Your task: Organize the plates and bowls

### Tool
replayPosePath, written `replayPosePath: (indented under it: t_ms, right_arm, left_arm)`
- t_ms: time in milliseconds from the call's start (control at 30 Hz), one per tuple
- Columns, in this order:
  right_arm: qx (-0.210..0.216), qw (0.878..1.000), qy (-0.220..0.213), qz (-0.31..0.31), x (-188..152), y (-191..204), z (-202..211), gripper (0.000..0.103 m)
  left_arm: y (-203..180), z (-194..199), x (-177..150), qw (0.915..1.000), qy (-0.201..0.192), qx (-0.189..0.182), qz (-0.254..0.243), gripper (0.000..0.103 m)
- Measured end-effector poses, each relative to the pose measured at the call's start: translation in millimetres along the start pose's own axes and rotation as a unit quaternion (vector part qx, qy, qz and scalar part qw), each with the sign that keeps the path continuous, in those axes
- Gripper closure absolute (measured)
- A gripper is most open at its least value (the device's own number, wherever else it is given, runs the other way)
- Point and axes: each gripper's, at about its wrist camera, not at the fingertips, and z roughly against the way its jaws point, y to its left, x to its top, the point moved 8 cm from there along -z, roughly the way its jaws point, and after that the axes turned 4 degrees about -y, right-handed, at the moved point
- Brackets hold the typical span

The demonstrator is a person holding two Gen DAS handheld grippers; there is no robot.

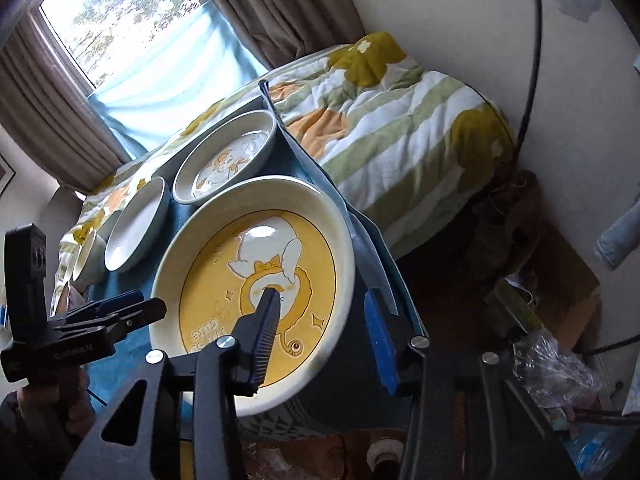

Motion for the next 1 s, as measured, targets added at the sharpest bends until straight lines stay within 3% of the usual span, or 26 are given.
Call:
replayPosePath:
  t_ms: [67,167,233,400,767,1000]
  right_arm:
    - [0.005,1.0,0.01,0.001,0.7,-1.9,-11.4,0.068]
    - [0.012,1.0,0.014,0.009,3.0,-3.4,-20.5,0.076]
    - [0.015,1.0,0.014,0.017,5.7,-3.4,-23.7,0.08]
    - [0.012,0.999,0.025,0.027,9.8,-9.2,-33.3,0.093]
    - [0.019,0.997,0.042,0.06,18.2,-4.3,-33.9,0.093]
    - [0.05,0.992,0.042,0.107,31.8,30.9,-24.8,0.092]
  left_arm:
    - [-0.1,-7.6,-0.4,1.0,0.006,-0.001,0.004,0.043]
    - [-0.5,-15.8,-0.3,0.9998,0.015,-0.004,0.011,0.063]
    - [0.0,-20.0,-1.1,0.9996,0.022,-0.011,0.017,0.083]
    - [1.4,-23.8,-0.3,0.9993,0.024,-0.012,0.025,0.084]
    - [2.8,-14.1,5.5,0.9991,0.012,0.028,0.029,0.084]
    - [23.5,29.2,8.9,0.9962,-0.019,0.055,0.064,0.084]
